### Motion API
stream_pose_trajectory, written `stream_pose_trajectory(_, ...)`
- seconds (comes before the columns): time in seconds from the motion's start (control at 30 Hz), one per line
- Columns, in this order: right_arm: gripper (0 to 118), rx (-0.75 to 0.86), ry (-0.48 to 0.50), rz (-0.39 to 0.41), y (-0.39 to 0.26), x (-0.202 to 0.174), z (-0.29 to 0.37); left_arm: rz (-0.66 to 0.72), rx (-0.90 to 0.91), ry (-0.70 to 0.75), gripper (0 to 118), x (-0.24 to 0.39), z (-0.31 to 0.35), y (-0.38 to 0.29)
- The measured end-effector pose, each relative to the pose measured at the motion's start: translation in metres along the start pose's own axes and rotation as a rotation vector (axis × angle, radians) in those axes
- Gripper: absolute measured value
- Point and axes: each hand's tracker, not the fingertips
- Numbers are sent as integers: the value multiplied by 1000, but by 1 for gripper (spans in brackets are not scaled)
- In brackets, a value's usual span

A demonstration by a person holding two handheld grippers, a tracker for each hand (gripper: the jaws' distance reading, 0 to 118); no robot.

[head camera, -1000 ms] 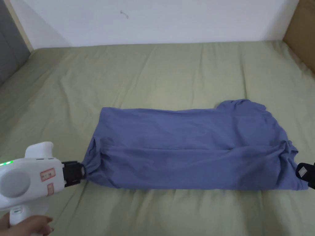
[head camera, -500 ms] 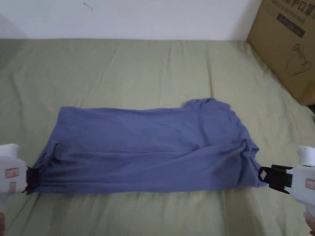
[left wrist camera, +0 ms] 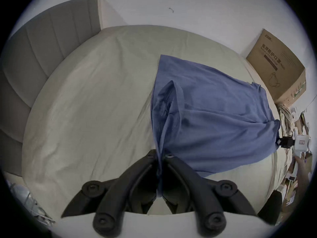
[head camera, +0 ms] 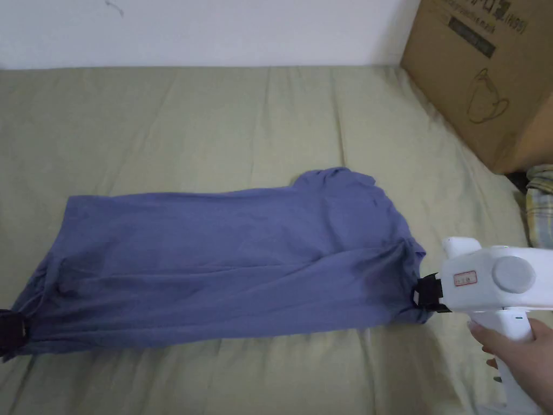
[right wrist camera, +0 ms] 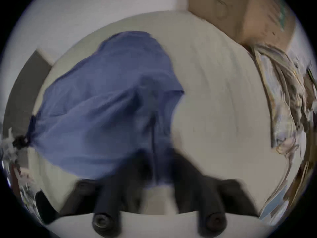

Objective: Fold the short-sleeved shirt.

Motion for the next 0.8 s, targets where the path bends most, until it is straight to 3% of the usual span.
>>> stream_pose_trajectory(0.03,6,1,-47,-4,-3,-5,8,-2,1,2,3,-1,1,0)
stream_pose_trajectory(0.17,6,45,-57,46,-9,3,44,42,5,-40,3,-10,20,-2)
stream_pose_trajectory(0.3,6,47,11,-61,-33,19,79,32,-6,-53,3,-17,48,-21)
stream_pose_trajectory(0.5,6,-12,-4,-49,-84,30,83,41,-86,-113,3,-25,61,-78)
stream_pose_trajectory(0.57,8,-48,10,-112,-94,36,70,76,-114,-128,5,-29,53,-92)
stream_pose_trajectory(0.6,20,-57,-1,-130,-99,36,66,92,-110,-121,14,-30,53,-97)
stream_pose_trajectory(0.63,38,-61,-56,-119,-102,33,65,97,-109,-106,33,-29,54,-101)
stream_pose_trajectory(0.67,63,-52,-127,-90,-102,29,66,95,-104,-87,62,-29,55,-103)
stream_pose_trajectory(0.7,93,-37,-170,-54,-101,25,69,93,-98,-82,104,-29,56,-104)
stream_pose_trajectory(0.73,99,3,-191,-18,-99,20,74,93,-91,-74,118,-28,59,-104)
stream_pose_trajectory(0.8,99,112,-240,47,-93,7,88,47,33,-47,118,-20,72,-98)
